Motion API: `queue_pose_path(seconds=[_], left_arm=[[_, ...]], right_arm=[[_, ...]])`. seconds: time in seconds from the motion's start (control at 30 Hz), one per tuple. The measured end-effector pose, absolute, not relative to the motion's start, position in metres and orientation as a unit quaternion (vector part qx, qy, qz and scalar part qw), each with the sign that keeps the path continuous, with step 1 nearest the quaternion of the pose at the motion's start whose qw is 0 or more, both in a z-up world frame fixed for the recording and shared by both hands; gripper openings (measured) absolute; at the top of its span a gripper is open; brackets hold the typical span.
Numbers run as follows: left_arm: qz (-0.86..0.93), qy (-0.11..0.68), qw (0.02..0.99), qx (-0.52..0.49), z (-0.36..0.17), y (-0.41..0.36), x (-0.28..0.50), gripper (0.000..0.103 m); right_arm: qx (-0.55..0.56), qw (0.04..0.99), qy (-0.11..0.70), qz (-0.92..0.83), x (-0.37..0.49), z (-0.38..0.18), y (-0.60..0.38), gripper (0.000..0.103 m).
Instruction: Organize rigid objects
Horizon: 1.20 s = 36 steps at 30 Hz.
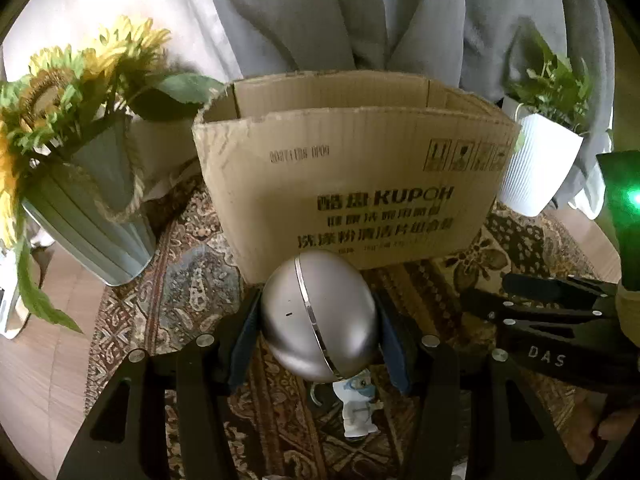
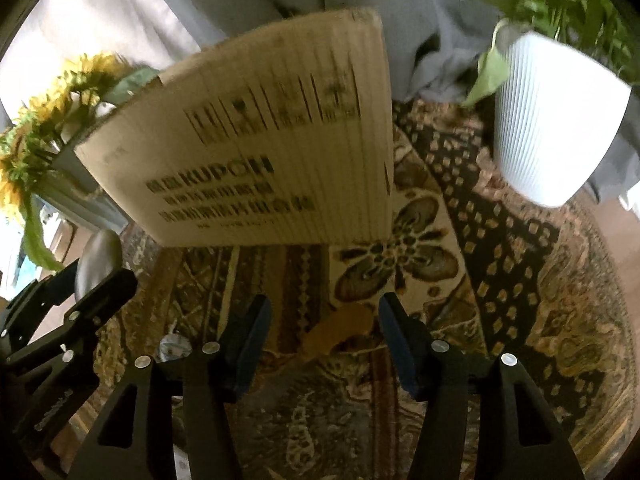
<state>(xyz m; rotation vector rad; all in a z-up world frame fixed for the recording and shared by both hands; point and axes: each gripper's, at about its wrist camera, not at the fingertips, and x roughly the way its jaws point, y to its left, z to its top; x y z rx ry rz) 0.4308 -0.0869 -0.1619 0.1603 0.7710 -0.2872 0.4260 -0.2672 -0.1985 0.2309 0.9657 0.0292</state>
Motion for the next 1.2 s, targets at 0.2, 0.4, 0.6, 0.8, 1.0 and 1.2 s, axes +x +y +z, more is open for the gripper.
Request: queue_pose_path(seconds=[0.2,0.4,0.6,0.8,1.0,1.2], left_arm=[[-0.137,0.385,0.909,0.083,-0.172,-0.089,0.435,0.054],[-0.134,0.395,0.905,0.079,-0.178,-0.088,0.439,0.054],[-0.131,0.398,0.904,0.082,-0.182,-0.087,0.439,0.054],[-0.137,0.397,0.904,0.08,-0.181,-0.09,0.436,0.054],[-0.143,0.394,0.904,0.082,-0.178,-0.094,0.433,0.054],[-0.138,0.397,0.904,0.079,-0.179,-0.093,0.434,0.054]], right_arm=[[0.112,0.868,0.484,0.008,0.432,-0.219,-0.269,0.057],[0.1,0.867,0.488,0.005,0.435,-0.228,-0.267,0.058],[0.052,0.876,0.48,-0.01,0.432,-0.232,-0.254,0.049],[0.06,0.878,0.476,0.004,0.428,-0.23,-0.257,0.031],[0.067,0.876,0.477,0.011,0.419,-0.228,-0.261,0.03],[0.046,0.879,0.475,0.015,0.42,-0.231,-0.254,0.031]])
